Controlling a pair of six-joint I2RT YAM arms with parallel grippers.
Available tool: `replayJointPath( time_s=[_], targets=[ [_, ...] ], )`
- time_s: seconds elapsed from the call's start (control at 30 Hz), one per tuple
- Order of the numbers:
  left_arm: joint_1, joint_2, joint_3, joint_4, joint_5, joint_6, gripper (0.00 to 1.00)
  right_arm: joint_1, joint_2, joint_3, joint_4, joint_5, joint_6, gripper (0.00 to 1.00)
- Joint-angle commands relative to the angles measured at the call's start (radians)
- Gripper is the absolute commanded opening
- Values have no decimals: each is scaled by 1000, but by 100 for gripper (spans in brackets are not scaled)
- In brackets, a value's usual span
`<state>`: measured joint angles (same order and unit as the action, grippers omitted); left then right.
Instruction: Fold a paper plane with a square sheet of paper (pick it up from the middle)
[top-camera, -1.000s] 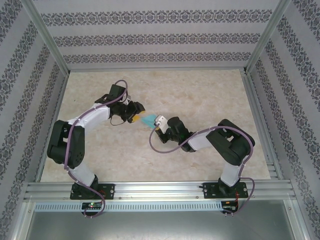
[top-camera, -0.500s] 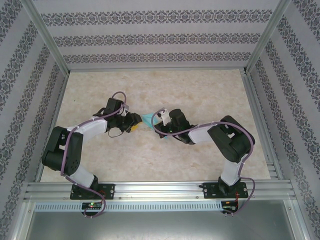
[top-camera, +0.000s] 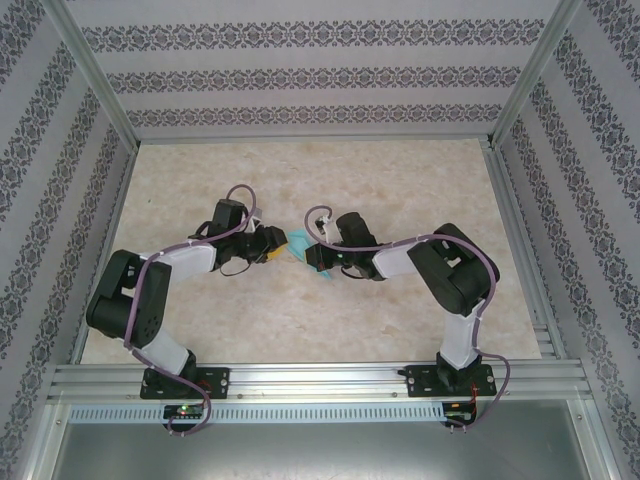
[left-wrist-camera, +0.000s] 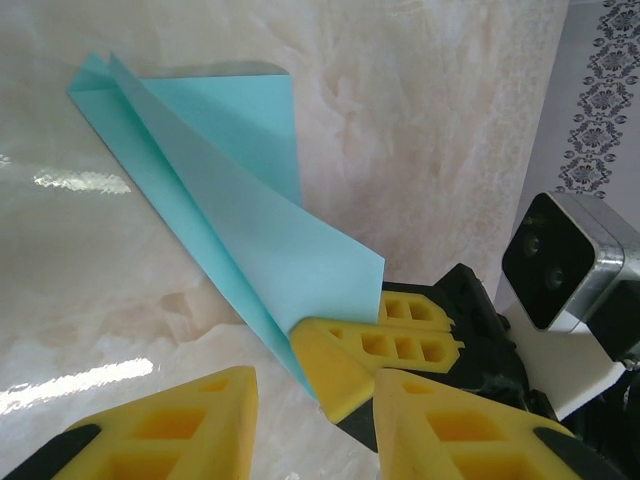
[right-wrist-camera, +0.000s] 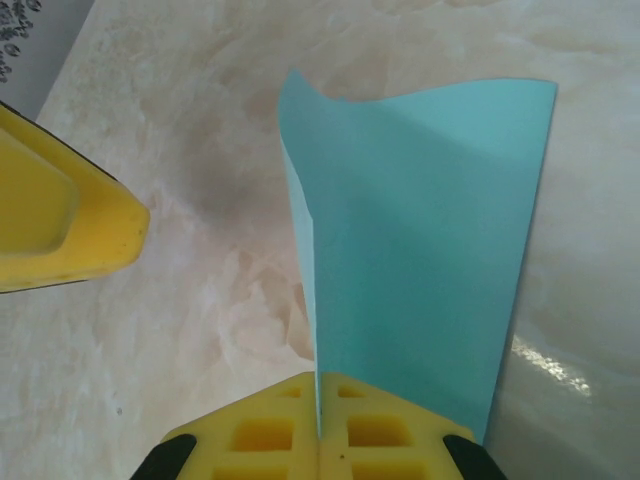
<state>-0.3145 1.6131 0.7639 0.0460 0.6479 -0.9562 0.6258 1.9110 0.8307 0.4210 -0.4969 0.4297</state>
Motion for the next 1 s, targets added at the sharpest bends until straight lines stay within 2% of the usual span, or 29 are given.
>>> replayJointPath(
  time_s=[0.0,0.57,0.97],
  targets=[
    [-16,29,0,83,29,-15,36,-13,24,26,-2,-55,52,0],
    [-56,139,77,108,40,-14,29,-47,68,33,-2,-103,128,3],
    [-82,188,105,91,29,5,26,-60,97,35,19,-118,184,0]
  ],
)
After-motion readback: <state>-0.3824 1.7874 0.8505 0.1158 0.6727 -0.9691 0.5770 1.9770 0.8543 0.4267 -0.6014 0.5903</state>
